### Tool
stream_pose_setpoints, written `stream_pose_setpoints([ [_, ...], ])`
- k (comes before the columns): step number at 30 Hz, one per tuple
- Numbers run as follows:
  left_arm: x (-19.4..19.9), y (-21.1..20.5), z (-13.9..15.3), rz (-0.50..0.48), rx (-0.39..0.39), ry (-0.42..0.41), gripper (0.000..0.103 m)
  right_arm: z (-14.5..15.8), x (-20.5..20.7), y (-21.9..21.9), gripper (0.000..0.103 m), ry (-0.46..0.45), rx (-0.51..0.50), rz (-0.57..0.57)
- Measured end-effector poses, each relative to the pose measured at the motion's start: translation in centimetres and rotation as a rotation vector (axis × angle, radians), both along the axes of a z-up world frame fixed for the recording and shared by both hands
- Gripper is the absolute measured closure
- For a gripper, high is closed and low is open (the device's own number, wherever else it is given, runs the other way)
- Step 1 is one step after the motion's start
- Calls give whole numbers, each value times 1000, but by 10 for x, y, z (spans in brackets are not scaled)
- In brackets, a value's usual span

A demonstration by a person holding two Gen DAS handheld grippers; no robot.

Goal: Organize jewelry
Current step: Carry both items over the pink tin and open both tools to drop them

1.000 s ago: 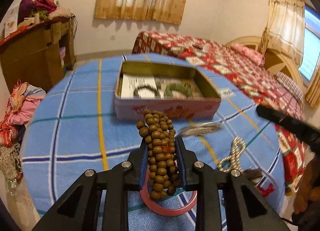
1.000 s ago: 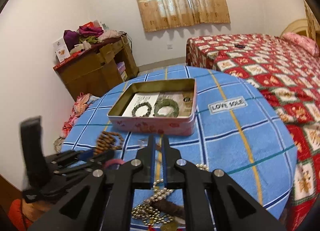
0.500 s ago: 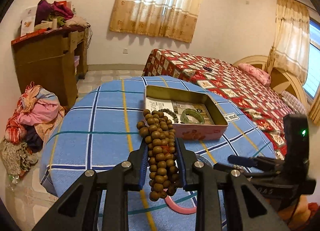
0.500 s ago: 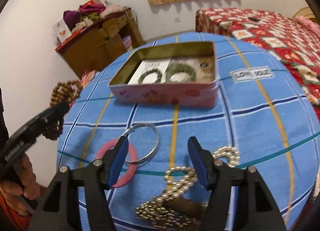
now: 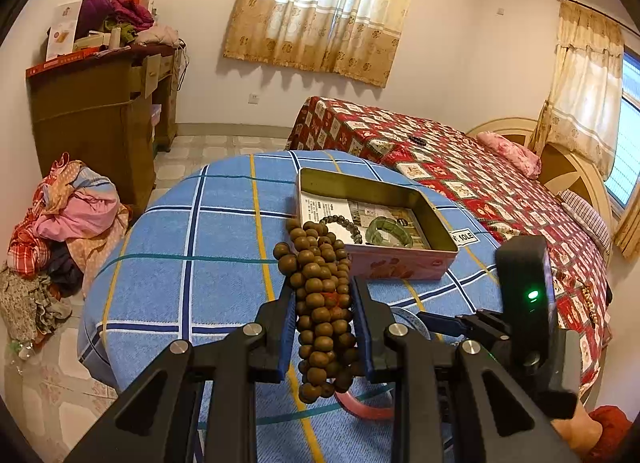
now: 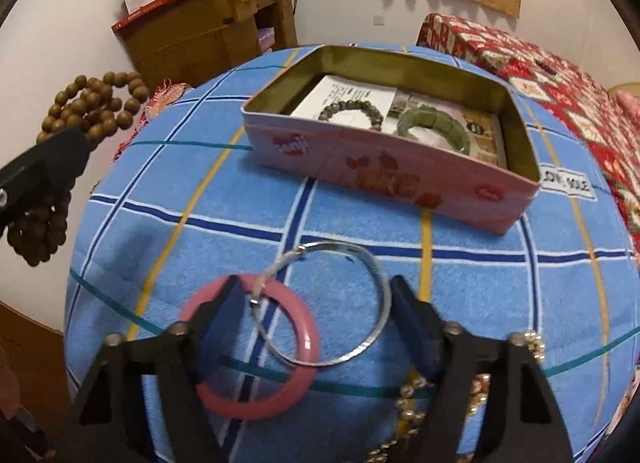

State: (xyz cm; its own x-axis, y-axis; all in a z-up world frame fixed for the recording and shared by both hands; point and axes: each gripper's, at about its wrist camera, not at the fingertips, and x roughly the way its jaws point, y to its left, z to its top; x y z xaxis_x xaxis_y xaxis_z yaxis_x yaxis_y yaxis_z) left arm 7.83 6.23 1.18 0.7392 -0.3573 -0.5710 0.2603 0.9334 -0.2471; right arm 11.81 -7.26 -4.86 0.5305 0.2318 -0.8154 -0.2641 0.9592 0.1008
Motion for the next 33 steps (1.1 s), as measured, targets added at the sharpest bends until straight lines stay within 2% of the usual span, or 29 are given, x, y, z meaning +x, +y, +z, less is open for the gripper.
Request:
stream_pose_setpoints([
  [3, -1, -1, -2, -3, -1, 6, 77, 3, -4, -10, 32, -1, 41, -24],
  [6, -1, -3, -3, -10, -1, 10, 77, 16, -16, -20, 32, -55, 105, -48],
  [11, 2, -12, -6, -40, -6, 18, 77, 42, -26, -42, 32, -135, 139, -114],
  [16, 14, -24, 3, -71, -10, -9, 77, 69, -14, -65, 32, -205, 157, -172],
  [20, 42, -40, 11, -96, -2, -29, 77, 87, 16, -70, 32, -250, 137, -198],
  [25, 88, -57, 6, -114, 23, -2, 77, 85, 62, -68, 32, -231, 111, -191],
  [33, 141, -71, -20, -128, 82, 78, 77, 54, 110, -65, 32, -172, 44, -181],
])
